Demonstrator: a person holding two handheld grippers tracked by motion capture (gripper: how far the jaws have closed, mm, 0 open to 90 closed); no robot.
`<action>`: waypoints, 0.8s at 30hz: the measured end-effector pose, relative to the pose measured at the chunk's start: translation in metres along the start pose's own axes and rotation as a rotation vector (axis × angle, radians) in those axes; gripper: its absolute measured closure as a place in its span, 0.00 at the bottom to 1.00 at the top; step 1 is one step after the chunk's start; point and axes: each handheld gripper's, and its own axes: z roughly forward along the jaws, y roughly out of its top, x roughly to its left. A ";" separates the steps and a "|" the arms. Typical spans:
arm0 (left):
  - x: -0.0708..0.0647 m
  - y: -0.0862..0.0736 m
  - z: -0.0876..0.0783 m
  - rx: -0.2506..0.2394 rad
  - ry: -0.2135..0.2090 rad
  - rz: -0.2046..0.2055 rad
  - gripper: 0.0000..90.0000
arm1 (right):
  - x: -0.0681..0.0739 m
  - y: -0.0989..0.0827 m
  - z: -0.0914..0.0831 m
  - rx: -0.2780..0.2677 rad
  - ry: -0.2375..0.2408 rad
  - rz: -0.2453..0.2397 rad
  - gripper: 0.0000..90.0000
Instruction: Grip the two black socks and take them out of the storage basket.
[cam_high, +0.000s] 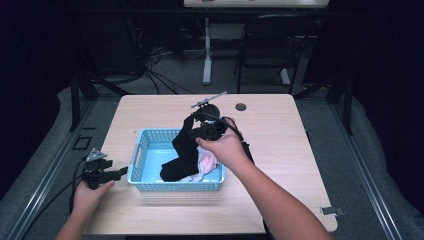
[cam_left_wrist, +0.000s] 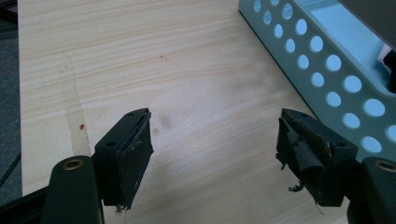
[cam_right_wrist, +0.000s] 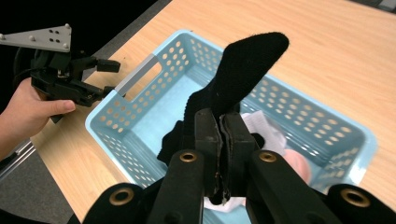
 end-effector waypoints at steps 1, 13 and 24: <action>0.000 0.000 0.000 0.000 0.000 0.001 0.29 | -0.001 0.000 -0.003 -0.006 -0.004 -0.001 0.96; 0.000 0.000 0.000 0.004 0.000 0.001 0.29 | -0.025 -0.009 -0.052 -0.070 -0.059 0.045 0.96; 0.000 0.000 0.000 0.009 0.002 0.004 0.29 | -0.060 -0.031 -0.087 -0.103 -0.134 0.126 0.96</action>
